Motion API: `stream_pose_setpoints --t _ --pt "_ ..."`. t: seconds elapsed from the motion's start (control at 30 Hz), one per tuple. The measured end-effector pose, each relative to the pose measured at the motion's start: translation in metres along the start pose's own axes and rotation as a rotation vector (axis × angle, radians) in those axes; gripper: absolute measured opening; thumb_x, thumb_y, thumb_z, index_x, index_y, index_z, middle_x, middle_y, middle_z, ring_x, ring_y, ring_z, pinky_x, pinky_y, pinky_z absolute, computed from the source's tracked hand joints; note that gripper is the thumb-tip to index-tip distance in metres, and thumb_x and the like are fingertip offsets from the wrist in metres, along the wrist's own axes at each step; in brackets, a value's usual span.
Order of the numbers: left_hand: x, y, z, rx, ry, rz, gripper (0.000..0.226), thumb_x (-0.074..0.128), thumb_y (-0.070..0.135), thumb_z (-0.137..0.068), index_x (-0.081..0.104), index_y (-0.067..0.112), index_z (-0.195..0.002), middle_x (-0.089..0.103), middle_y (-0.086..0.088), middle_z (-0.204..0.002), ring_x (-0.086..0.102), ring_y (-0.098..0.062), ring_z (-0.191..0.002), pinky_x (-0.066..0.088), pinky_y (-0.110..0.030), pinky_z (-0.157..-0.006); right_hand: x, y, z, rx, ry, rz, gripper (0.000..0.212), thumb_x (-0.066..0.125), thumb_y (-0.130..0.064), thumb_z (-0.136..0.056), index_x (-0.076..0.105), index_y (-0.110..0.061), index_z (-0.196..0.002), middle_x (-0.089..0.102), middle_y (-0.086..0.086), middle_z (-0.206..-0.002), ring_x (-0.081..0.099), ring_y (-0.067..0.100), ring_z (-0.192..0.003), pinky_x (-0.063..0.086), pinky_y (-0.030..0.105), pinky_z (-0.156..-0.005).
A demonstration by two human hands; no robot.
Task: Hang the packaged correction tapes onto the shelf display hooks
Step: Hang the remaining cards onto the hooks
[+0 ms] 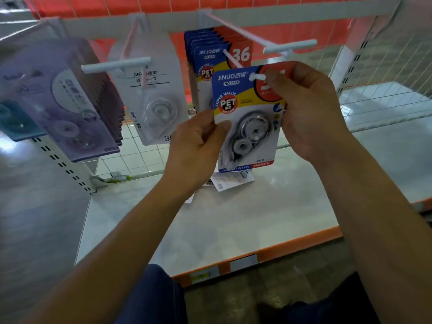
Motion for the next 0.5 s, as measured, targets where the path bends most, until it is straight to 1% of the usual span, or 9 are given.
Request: stream_pose_setpoints --t 0.07,0.1,0.13,0.17,0.2,0.27,0.33,0.43,0.5 --pt "0.001 -0.007 -0.008 -0.014 0.025 0.007 0.021 0.053 0.024 -0.097 0.063 0.013 -0.111 0.072 0.0 -0.101 0.067 -0.016 -0.093 0.057 -0.043 -0.085 0.001 0.008 -0.009 -0.014 0.008 0.042 0.002 0.066 -0.012 -0.085 0.067 -0.011 -0.083 0.074 0.004 -0.084 0.07 0.023 -0.088 0.055 0.041 -0.086" --pt "0.002 -0.011 -0.013 -0.027 0.052 0.01 0.018 0.054 0.024 -0.096 0.064 0.012 -0.105 0.072 -0.003 -0.094 0.067 -0.018 -0.086 0.058 -0.045 -0.08 0.001 0.013 -0.015 -0.017 0.03 0.076 0.008 0.068 -0.015 -0.084 0.068 -0.008 -0.088 0.073 0.009 -0.089 0.07 0.025 -0.091 0.055 0.041 -0.088" --pt "0.002 -0.014 -0.018 -0.048 0.081 0.022 0.013 0.054 0.023 -0.096 0.064 0.014 -0.097 0.07 -0.003 -0.086 0.066 -0.017 -0.079 0.058 -0.045 -0.078 0.0 0.019 -0.02 -0.019 0.054 0.126 0.014 0.069 -0.016 -0.085 0.068 -0.004 -0.091 0.072 0.012 -0.091 0.069 0.023 -0.089 0.056 0.036 -0.086" --pt "0.004 -0.018 -0.024 -0.074 0.11 0.042 0.012 0.054 0.021 -0.096 0.063 0.018 -0.088 0.068 0.0 -0.079 0.063 -0.013 -0.073 0.058 -0.042 -0.075 -0.001 0.025 -0.026 -0.024 0.086 0.188 0.019 0.068 -0.018 -0.086 0.067 0.0 -0.092 0.07 0.014 -0.09 0.067 0.018 -0.084 0.056 0.031 -0.081" --pt "0.006 -0.021 -0.029 -0.101 0.139 0.07 0.017 0.054 0.02 -0.097 0.06 0.023 -0.081 0.066 0.005 -0.072 0.06 -0.008 -0.067 0.058 -0.037 -0.069 -0.002 0.031 -0.031 -0.029 0.119 0.257 0.025 0.067 -0.022 -0.088 0.065 0.002 -0.091 0.068 0.017 -0.088 0.063 0.016 -0.079 0.055 0.033 -0.077" --pt "0.01 -0.028 -0.039 -0.171 0.198 0.14 0.027 0.054 0.019 -0.096 0.055 0.025 -0.07 0.057 0.017 -0.056 0.053 0.003 -0.054 0.046 -0.016 -0.052 -0.002 0.044 -0.04 -0.022 0.149 0.346 0.036 0.063 -0.033 -0.087 0.064 0.003 -0.092 0.067 0.02 -0.092 0.06 0.022 -0.079 0.052 0.046 -0.081" --pt "0.014 -0.036 -0.046 -0.235 0.252 0.184 0.034 0.054 0.02 -0.097 0.048 0.023 -0.064 0.048 0.019 -0.043 0.047 0.006 -0.045 0.032 -0.005 -0.043 -0.001 0.052 -0.046 -0.019 0.156 0.378 0.041 0.059 -0.04 -0.085 0.065 0.0 -0.093 0.068 0.017 -0.092 0.062 0.026 -0.083 0.051 0.053 -0.083" --pt "0.016 -0.044 -0.054 -0.252 0.307 0.213 0.041 0.053 0.022 -0.097 0.042 0.02 -0.058 0.043 0.016 -0.038 0.043 0.001 -0.041 0.029 -0.008 -0.042 -0.002 0.062 -0.055 -0.023 0.149 0.362 0.055 0.056 -0.049 -0.079 0.061 0.004 -0.09 0.064 0.023 -0.087 0.058 0.03 -0.077 0.049 0.049 -0.076" --pt "0.014 -0.048 -0.06 -0.252 0.341 0.217 0.045 0.055 0.023 -0.096 0.038 0.018 -0.054 0.037 0.013 -0.037 0.036 -0.002 -0.04 0.029 -0.013 -0.043 -0.003 0.067 -0.061 -0.016 0.145 0.317 0.056 0.058 -0.054 -0.074 0.059 0.001 -0.082 0.059 0.019 -0.072 0.05 0.023 -0.07 0.04 0.042 -0.067"
Point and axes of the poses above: each hand's wrist, its own z-axis away from the middle knuckle, its own x-axis out of the palm, y = z × x, the point moved 7 cm from there along -z, towards the middle knuckle
